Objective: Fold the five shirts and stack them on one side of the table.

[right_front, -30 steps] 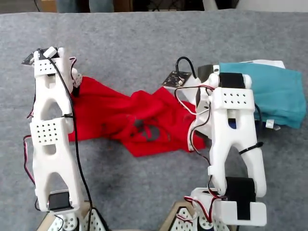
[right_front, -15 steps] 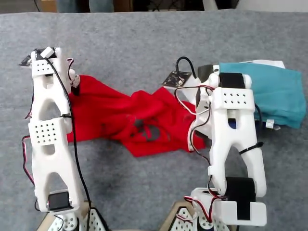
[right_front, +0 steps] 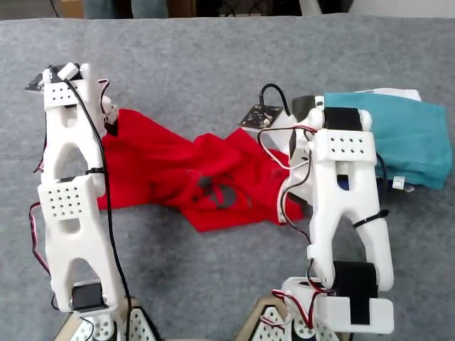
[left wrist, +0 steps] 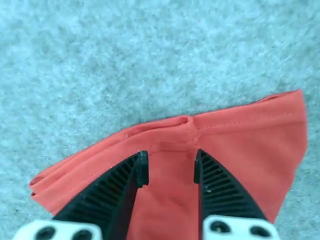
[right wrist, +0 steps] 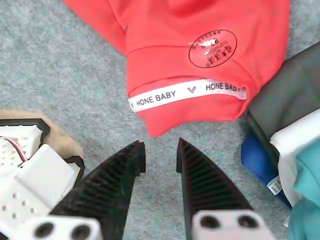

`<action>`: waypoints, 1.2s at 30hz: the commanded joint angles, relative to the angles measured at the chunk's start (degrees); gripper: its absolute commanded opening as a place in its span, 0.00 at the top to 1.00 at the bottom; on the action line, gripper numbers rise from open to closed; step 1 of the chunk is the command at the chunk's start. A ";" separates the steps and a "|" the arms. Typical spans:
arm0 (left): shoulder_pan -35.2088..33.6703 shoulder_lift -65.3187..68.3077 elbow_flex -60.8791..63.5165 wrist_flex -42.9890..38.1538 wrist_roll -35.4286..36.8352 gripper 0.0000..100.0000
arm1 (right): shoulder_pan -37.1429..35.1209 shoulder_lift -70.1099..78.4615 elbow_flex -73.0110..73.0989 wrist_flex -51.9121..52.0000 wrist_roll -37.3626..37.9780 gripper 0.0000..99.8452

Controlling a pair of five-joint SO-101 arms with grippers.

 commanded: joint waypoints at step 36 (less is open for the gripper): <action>-0.84 5.45 -6.64 1.14 -1.41 0.91 | -0.53 -0.22 -0.22 -0.44 0.26 0.89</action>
